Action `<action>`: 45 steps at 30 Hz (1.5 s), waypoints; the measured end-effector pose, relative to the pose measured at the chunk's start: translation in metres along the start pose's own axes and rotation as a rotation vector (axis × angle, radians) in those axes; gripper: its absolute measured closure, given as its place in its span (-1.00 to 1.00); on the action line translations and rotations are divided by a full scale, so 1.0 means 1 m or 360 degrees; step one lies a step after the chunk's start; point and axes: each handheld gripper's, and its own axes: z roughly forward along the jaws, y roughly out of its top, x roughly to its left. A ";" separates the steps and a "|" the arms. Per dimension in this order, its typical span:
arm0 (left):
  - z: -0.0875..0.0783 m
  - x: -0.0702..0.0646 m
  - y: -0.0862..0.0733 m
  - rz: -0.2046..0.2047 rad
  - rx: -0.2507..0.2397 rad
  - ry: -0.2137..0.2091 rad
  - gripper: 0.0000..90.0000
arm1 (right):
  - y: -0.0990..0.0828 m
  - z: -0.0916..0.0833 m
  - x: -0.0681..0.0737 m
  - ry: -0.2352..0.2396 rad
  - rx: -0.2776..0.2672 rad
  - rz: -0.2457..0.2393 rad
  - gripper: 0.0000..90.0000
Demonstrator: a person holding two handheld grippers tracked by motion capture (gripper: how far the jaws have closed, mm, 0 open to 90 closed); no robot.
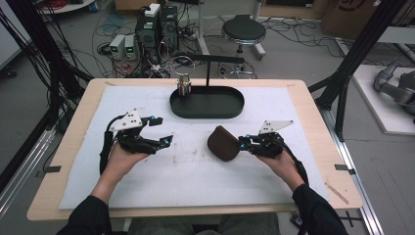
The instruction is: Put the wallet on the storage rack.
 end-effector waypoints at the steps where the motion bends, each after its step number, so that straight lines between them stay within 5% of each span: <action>1: 0.004 0.000 0.000 -0.0008 0.0001 -0.0025 -0.51 | 0.000 0.000 0.000 -0.0001 0.0000 -0.0006 0.68; 11: 0.036 -0.001 -0.002 -0.0046 0.0047 -0.0122 -0.48 | 0.007 0.000 0.010 0.0001 -0.0041 -0.0107 0.68; 27: 0.099 0.000 -0.017 -0.0108 0.0158 -0.0226 -0.35 | 0.012 0.001 0.016 0.0026 -0.0056 -0.0151 0.68; 38: 0.132 0.001 -0.024 -0.0117 0.0249 -0.0321 -0.03 | 0.013 0.001 0.016 0.0031 -0.0049 -0.0160 0.67; 45: 0.134 0.000 -0.025 -0.0034 0.0273 -0.0360 0.38 | 0.013 0.000 0.017 0.0034 -0.0049 -0.0169 0.67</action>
